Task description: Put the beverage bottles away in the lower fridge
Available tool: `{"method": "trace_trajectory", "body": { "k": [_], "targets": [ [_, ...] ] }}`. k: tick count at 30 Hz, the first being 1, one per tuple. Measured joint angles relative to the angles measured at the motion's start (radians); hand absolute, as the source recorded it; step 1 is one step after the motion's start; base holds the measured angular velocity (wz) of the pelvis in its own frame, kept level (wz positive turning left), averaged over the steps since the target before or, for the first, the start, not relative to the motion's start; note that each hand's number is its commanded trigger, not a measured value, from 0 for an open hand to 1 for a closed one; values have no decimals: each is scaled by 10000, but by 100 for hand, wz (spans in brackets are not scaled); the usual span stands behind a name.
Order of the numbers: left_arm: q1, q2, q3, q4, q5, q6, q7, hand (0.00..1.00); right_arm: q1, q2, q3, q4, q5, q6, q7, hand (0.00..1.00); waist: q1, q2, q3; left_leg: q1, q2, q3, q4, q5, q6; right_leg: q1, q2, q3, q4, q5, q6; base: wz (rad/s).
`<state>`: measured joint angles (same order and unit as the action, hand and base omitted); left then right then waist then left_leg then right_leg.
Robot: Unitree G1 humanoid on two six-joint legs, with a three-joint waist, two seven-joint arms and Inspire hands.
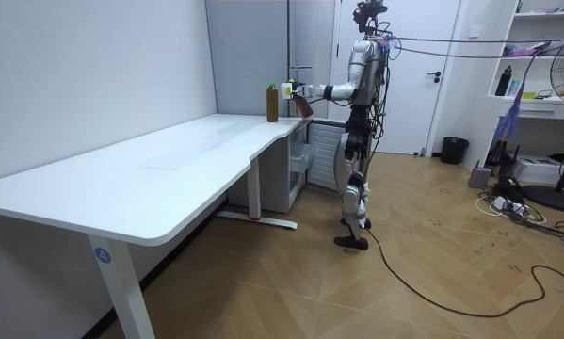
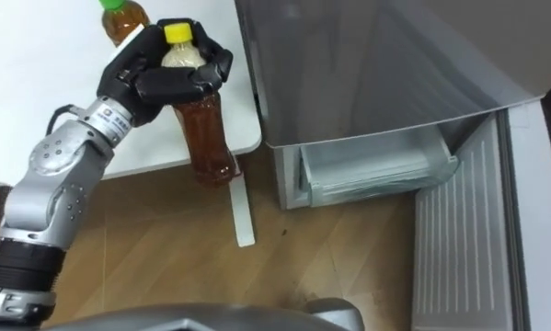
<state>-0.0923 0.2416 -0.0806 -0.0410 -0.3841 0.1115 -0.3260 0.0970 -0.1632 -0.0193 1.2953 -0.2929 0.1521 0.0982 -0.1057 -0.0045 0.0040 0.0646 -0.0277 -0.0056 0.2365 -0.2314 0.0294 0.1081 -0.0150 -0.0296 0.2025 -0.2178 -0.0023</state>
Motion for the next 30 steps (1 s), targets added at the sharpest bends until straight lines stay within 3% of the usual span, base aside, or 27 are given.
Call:
{"method": "trace_trajectory", "body": {
  "k": [5, 9, 14, 17, 18, 19, 27, 30],
  "targets": [
    [105, -24, -4, -548, -64, -10, 171, 100, -197, 12, 418, 111, 128, -142, -247, 0, 44, 47, 8, 142, -10, -77, -11, -1, 0, 208, -15, -88, -57, 1, 0, 5],
    [629, -260, -22, -1215, -68, -11, 320, 100, -378, 10, 707, 259, 224, -220, -538, 0, 36, 140, -14, 99, -8, -189, 12, 2, -6, 287, -15, -322, -159, 18, -20, 10],
    [1062, -297, -32, -1754, -91, -11, 327, 100, -406, 0, 750, 345, 282, -284, -602, 0, 39, 230, -58, 111, -13, -322, 7, 16, -30, 377, -25, -524, -173, 17, -21, 10],
    [1111, -258, -13, -2010, -105, -11, 223, 100, -448, -6, 729, 323, 442, -279, -576, 0, 137, 234, -44, 114, -16, -352, 7, 24, -41, 413, -24, -532, -174, 15, -22, 2],
    [1112, -270, -5, -2092, -110, -13, 141, 100, -450, -17, 728, 308, 508, -281, -589, 0, 241, 184, 16, 117, -16, -344, -8, 27, -44, 412, -27, -532, -175, 13, -23, 0],
    [1112, -270, -5, -2109, -127, -13, 96, 100, -450, -22, 729, 307, 534, -281, -591, 0, 284, 174, 26, 120, -17, -341, -13, 32, -45, 411, -26, -530, -175, 13, -23, 0],
    [1623, -341, -9, -2109, -140, -13, 193, 100, -483, -134, 854, -70, 1415, -323, -796, 0, 798, 121, 65, -126, -17, -388, 82, 43, -53, 194, -29, -635, -189, 11, -26, 3],
    [1783, -394, -23, -2108, -141, -20, 261, 100, -552, -142, 1108, -524, 1498, -550, -995, 0, 868, 108, 72, -262, -39, -532, 181, 43, -52, 167, -45, -835, -175, 13, -27, 16]
  ]
}}
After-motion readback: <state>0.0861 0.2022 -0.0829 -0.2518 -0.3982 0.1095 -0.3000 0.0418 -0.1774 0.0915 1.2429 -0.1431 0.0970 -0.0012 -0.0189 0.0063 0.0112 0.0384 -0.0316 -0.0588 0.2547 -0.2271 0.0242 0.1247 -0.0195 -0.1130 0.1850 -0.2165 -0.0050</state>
